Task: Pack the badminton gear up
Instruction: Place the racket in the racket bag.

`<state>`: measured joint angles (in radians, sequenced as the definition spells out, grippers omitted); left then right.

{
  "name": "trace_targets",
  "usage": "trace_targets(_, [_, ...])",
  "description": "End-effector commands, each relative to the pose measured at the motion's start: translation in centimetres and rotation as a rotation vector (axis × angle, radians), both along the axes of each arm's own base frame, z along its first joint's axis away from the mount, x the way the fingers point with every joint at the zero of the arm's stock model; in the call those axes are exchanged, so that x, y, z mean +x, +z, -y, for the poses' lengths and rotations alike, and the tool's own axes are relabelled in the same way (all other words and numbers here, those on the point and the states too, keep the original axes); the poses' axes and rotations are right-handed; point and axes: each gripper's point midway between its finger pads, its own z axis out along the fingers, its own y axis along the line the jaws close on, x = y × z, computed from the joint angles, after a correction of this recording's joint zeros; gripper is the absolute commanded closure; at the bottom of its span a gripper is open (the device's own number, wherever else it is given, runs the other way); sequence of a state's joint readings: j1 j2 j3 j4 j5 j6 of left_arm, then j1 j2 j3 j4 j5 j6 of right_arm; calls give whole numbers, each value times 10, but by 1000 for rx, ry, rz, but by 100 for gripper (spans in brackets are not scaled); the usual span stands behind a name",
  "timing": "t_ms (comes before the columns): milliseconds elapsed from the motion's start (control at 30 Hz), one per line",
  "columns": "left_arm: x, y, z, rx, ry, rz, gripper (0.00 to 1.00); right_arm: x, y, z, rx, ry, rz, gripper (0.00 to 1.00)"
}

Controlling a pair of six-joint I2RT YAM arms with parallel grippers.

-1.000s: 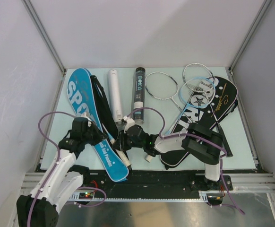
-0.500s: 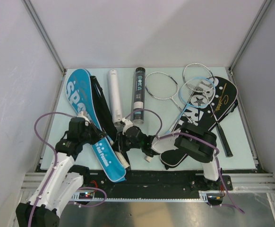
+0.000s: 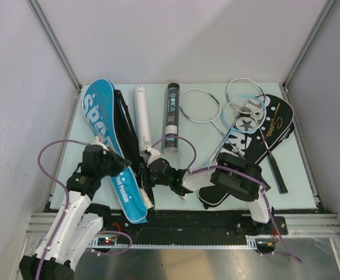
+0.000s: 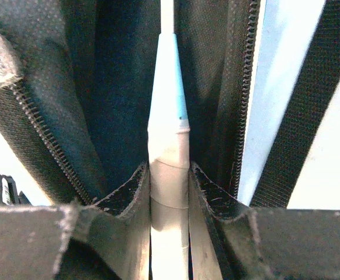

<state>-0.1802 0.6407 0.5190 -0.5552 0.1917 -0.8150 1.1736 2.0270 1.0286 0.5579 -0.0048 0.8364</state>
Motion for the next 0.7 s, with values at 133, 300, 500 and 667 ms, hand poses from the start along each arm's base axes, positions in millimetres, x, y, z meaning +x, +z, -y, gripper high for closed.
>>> trace_targets(133, [-11, 11, 26, -130, -71, -38, 100, 51, 30, -12, 50, -208, 91, 73])
trace_targets(300, [3, 5, 16, -81, -2, -58, 100, 36, 42, -4, 5, -139, 63, 57])
trace_targets(500, [16, 3, 3, -17, 61, -52, 100, 21, 48, 15, -96, -82, 74, 55])
trace_targets(667, [21, -2, -5, 39, 80, -52, 100, 13, 47, 23, -110, -60, 54, 72])
